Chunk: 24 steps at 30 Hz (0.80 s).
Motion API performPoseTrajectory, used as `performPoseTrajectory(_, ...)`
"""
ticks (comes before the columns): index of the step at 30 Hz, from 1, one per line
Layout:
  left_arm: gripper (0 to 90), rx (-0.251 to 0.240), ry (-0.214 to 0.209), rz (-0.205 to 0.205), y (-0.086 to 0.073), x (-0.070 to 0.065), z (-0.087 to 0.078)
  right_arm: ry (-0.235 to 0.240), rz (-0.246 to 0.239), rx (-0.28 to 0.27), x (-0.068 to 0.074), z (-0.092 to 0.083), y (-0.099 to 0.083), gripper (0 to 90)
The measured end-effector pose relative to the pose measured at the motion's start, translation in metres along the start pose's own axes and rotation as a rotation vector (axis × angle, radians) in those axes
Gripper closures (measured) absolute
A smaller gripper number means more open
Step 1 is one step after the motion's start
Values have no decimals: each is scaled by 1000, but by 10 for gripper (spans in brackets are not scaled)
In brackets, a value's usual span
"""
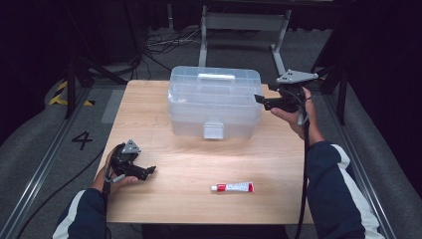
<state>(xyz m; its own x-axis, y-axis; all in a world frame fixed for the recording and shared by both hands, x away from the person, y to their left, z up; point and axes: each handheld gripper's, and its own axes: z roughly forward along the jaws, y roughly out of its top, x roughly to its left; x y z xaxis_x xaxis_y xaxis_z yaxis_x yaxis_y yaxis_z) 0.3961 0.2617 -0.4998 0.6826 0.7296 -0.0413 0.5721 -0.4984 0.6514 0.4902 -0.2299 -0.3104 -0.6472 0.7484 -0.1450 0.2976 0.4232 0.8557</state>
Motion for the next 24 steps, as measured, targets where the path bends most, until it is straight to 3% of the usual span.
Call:
performPoseTrajectory(17, 2, 0, 2, 7, 1, 1, 0, 35, -35, 60, 9, 38, 23, 395)
performPoseTrajectory(24, 2, -1, 3, -1, 1, 0, 1, 65, -57, 80, 22, 56, 32, 418)
